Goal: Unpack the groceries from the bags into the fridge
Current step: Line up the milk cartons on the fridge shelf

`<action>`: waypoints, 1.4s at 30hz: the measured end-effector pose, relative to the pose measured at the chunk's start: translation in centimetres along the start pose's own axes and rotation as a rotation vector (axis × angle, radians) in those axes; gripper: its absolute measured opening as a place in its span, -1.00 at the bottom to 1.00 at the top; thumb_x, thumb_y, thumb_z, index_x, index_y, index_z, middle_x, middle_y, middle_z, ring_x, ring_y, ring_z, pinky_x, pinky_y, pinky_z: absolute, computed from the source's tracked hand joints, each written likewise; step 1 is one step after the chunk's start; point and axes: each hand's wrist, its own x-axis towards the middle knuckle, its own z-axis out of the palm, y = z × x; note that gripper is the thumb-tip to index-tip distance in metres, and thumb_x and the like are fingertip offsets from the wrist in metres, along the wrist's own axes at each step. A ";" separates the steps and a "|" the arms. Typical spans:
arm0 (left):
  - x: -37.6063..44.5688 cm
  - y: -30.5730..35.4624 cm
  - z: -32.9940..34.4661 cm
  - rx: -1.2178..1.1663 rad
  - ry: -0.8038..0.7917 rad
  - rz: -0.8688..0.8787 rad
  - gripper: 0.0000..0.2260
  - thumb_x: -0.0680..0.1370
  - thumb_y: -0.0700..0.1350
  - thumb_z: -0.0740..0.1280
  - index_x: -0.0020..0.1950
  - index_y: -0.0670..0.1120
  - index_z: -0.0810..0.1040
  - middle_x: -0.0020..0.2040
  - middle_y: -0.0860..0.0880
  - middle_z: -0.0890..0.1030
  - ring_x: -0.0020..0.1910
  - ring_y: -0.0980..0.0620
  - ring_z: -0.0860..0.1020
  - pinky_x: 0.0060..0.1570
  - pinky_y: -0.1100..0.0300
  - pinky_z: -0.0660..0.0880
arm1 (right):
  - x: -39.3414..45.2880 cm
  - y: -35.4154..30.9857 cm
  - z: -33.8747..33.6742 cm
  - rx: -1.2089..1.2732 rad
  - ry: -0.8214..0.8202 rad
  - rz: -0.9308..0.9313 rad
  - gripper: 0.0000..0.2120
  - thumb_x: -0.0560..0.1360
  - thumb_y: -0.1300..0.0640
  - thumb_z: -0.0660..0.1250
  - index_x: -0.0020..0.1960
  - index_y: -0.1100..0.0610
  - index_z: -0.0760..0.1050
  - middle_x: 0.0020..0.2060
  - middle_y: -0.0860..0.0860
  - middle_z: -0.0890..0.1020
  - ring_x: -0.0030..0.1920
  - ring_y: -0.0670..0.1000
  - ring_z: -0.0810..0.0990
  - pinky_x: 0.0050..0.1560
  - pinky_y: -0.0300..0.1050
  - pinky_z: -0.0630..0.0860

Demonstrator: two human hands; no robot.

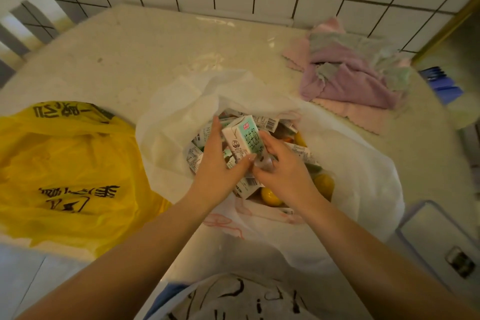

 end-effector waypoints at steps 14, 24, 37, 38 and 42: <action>0.3 -1.7 0.8 0.034 -0.075 -0.049 -0.45 0.47 -0.10 0.42 0.40 0.02 0.28 0.17 0.22 0.41 0.13 0.28 0.40 -0.05 0.54 0.33 | -0.2 3.4 -2.4 -0.262 -0.118 0.065 -0.36 0.43 0.03 0.43 0.44 0.00 0.27 0.40 -0.05 0.34 0.40 -0.08 0.27 0.42 -0.16 0.17; 1.0 -2.1 1.6 0.090 -0.082 -0.035 -0.35 0.45 -0.09 0.44 0.46 0.10 0.21 0.18 0.28 0.37 0.10 0.40 0.35 -0.11 0.63 0.33 | 4.1 8.1 -2.8 -0.862 -0.115 -0.015 -0.42 0.48 0.19 0.32 0.45 0.11 0.23 0.43 0.04 0.30 0.38 0.08 0.31 0.34 -0.04 0.33; 0.8 -2.2 1.7 0.068 -0.078 -0.023 -0.35 0.44 -0.11 0.45 0.42 0.15 0.21 0.12 0.37 0.35 0.08 0.46 0.36 -0.03 0.54 0.37 | 4.1 8.4 -2.1 -0.848 0.090 -0.012 -0.53 0.46 0.07 0.38 0.33 0.05 0.37 0.24 0.03 0.46 0.21 0.06 0.45 0.06 -0.08 0.49; 0.7 -2.1 1.7 0.065 -0.074 -0.020 -0.35 0.44 -0.10 0.46 0.41 0.17 0.20 0.13 0.36 0.35 0.11 0.42 0.34 0.01 0.50 0.36 | 3.8 8.0 -2.4 -0.801 0.110 -0.016 -0.54 0.46 0.05 0.39 0.32 0.07 0.37 0.22 0.04 0.46 0.18 0.06 0.46 0.02 -0.09 0.48; 0.4 -2.3 1.9 0.020 -0.048 -0.015 -0.34 0.40 -0.12 0.49 0.38 0.13 0.23 0.20 0.28 0.38 0.21 0.30 0.35 0.15 0.33 0.38 | 1.7 5.7 -3.3 -0.549 0.244 -0.006 -0.55 0.43 -0.01 0.42 0.24 0.10 0.39 0.11 0.02 0.48 0.05 0.01 0.49 -0.14 -0.18 0.44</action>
